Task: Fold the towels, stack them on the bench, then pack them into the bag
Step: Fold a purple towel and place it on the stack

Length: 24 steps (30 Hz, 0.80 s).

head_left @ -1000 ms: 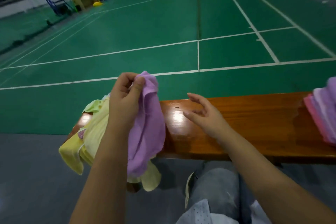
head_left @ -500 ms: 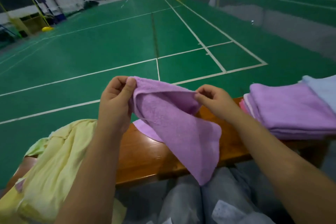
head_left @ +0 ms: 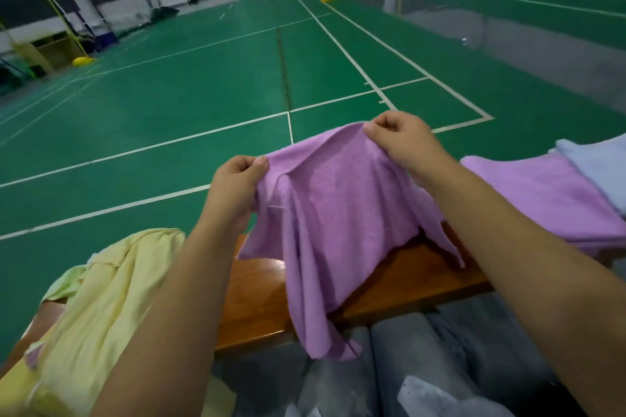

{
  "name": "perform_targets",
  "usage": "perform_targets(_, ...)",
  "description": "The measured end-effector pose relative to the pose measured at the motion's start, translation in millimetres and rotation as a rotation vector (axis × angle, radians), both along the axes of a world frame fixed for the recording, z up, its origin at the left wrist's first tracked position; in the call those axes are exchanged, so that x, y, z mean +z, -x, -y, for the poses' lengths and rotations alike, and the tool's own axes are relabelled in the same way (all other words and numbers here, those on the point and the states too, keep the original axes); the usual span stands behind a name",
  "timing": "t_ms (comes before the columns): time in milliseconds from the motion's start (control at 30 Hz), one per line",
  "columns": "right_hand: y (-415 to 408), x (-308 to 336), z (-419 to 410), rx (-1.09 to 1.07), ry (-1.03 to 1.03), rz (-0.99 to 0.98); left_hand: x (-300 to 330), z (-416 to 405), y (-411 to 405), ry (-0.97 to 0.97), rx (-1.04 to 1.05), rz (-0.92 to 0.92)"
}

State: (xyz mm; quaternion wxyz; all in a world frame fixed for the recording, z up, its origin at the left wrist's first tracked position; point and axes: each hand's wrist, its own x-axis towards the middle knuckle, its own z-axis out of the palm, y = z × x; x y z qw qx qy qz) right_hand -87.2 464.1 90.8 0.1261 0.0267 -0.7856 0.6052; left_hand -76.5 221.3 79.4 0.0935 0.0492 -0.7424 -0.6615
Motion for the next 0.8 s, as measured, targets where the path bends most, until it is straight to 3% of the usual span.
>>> perform_targets(167,12.6,-75.9,8.4,0.093,-0.275,0.330,-84.8,3.2,28.3,0.276,-0.118,0.293)
perform_targets(300,-14.7,-113.3,-18.3,0.030,-0.522,0.442,-139.3,20.1,12.1,0.509,-0.039,0.433)
perform_targets(467,-50.7,-162.9,-40.9,0.039,-0.743,0.594,-172.8,38.4,-5.1,0.756,-0.147,0.384)
perform_targets(567,-61.0,-183.9,-41.4,0.016,-0.869,0.553,-178.1,45.0,-11.1,0.943,-0.211,0.301)
perform_targets(800,-69.4,-196.5,-42.8,-0.172,-0.780,0.378,-174.7,55.5,-31.8,0.905,-0.218,0.184)
